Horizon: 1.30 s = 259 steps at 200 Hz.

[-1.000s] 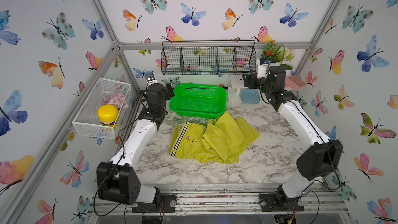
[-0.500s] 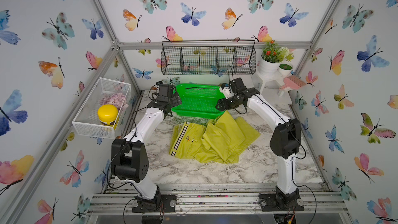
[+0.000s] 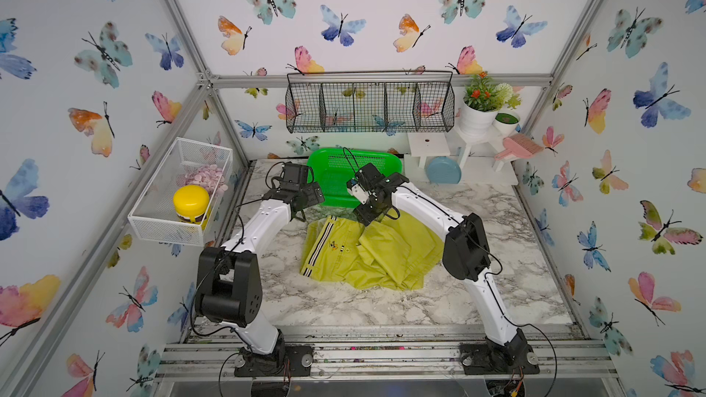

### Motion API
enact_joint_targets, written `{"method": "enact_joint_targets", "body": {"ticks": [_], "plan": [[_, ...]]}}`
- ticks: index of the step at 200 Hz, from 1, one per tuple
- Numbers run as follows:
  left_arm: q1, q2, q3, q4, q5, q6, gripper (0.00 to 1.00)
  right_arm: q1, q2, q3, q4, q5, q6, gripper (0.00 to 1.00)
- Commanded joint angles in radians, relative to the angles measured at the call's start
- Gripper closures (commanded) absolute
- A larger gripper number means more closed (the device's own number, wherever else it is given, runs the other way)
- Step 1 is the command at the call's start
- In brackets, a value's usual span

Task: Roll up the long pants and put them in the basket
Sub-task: Adjust the bin at the center of the board.

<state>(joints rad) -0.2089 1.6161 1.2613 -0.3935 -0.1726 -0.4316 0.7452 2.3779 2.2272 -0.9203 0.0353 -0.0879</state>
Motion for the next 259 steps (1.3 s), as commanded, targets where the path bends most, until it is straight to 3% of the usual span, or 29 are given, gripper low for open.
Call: {"method": "enact_joint_targets", "body": {"ticks": [1, 65, 140, 259], "plan": [[0.005, -0.083, -0.023, -0.029, 0.005, 0.027, 0.03, -0.017, 0.017, 0.036, -0.015, 0.079, -0.041, 0.29], [0.009, -0.079, -0.042, -0.025, -0.009, 0.072, 0.01, -0.018, 0.114, 0.127, 0.061, 0.074, -0.034, 0.24], [-0.004, 0.171, -0.034, 0.053, 0.13, 0.006, 0.05, -0.018, 0.133, 0.089, 0.202, 0.031, -0.057, 0.19], [-0.004, 0.416, 0.154, 0.133, 0.089, 0.011, 0.01, -0.033, 0.103, -0.013, 0.253, 0.066, -0.035, 0.16]]}}
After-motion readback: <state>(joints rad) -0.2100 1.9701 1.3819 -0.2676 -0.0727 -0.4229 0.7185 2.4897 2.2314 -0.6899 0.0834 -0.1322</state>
